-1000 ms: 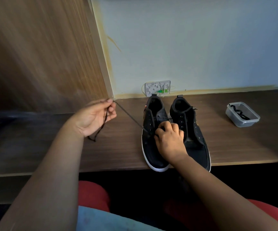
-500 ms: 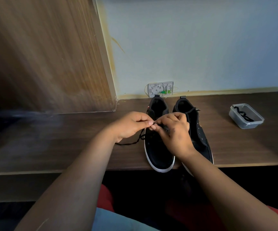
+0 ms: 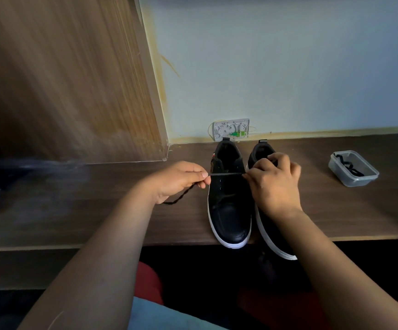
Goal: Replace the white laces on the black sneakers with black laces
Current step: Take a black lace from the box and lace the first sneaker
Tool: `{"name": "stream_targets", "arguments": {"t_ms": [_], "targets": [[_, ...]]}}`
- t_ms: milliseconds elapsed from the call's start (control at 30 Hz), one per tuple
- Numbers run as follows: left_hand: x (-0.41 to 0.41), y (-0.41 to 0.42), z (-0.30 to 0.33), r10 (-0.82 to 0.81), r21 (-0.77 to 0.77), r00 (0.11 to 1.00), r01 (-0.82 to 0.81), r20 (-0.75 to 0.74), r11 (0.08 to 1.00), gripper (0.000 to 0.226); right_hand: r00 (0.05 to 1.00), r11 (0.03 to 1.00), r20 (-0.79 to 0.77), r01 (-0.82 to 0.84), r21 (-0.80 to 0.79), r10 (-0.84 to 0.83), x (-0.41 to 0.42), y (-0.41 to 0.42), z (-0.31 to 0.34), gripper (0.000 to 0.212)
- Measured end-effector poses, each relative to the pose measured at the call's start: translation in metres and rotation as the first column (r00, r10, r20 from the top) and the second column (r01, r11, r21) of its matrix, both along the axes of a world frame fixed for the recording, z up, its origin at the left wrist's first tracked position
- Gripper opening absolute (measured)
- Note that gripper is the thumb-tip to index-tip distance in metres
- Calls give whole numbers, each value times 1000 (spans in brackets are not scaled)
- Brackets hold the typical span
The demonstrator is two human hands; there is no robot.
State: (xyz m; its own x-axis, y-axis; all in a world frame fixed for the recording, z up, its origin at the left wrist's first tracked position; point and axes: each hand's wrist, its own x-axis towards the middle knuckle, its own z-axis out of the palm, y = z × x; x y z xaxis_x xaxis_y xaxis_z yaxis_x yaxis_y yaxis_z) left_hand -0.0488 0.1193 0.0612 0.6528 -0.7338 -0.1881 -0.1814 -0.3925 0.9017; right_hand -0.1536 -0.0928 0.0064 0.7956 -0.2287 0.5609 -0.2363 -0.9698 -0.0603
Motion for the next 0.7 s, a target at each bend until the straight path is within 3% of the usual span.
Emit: {"name": "stream_targets", "arguments": {"t_ms": [100, 200, 300, 400, 567, 633, 700], "targets": [[1, 1, -3, 13, -55, 995, -19, -99, 998, 22, 999, 999, -40, -1, 42, 3, -1, 4, -3, 23], [-3, -6, -4, 1, -58, 995, -7, -101, 998, 24, 984, 977, 42, -180, 116, 176, -1, 29, 7, 44], [-6, -11, -2, -39, -66, 994, 32, -106, 997, 27, 949, 957, 163, -282, 63, 269, -3, 47, 14, 26], [-5, -6, 2, -36, -76, 991, 26, -126, 997, 23, 972, 983, 150, -181, -13, 181, -3, 35, 12, 17], [2, 6, 3, -14, -125, 985, -8, -174, 992, 17, 998, 999, -53, 44, 12, -43, -3, -1, 7, 14], [2, 5, 1, -13, -105, 983, -7, -182, 994, 18, 998, 999, -67, 19, 50, -15, -4, 3, 8, 20], [-1, 2, 0, -27, -97, 982, 9, -185, 995, 19, 994, 985, -24, -106, 134, 110, -3, 19, 12, 40]]}}
